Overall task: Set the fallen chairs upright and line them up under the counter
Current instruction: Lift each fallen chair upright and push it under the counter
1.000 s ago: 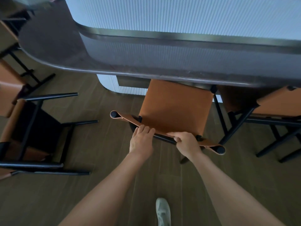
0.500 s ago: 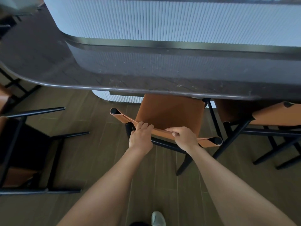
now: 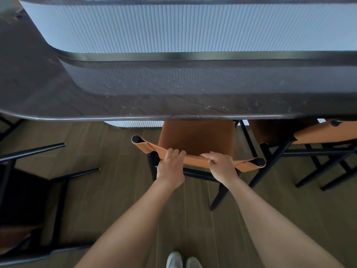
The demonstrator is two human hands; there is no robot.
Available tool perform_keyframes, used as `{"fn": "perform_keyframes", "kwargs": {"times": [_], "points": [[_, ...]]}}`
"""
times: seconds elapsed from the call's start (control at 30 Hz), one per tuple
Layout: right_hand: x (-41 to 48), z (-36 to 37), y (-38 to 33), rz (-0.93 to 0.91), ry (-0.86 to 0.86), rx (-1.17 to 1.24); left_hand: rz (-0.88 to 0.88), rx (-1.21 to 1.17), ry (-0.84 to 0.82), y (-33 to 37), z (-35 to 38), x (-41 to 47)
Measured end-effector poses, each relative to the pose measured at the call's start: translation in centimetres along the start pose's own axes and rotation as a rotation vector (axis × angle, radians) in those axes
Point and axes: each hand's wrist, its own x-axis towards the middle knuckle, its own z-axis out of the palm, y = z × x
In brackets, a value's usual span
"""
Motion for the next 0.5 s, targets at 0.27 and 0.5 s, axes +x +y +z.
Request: {"fn": "perform_keyframes", "kwargs": {"times": [0.27, 0.5], "points": [[-4.9, 2.0, -1.9, 0.147, 0.496, 0.298, -0.045, -0.689, 0.233, -2.1, 0.6, -2.1], [-3.1, 2.4, -3.0, 0.722, 0.234, 1.275, -0.546, -1.085, 0.053, -3.5, 0.6, -1.4]]}}
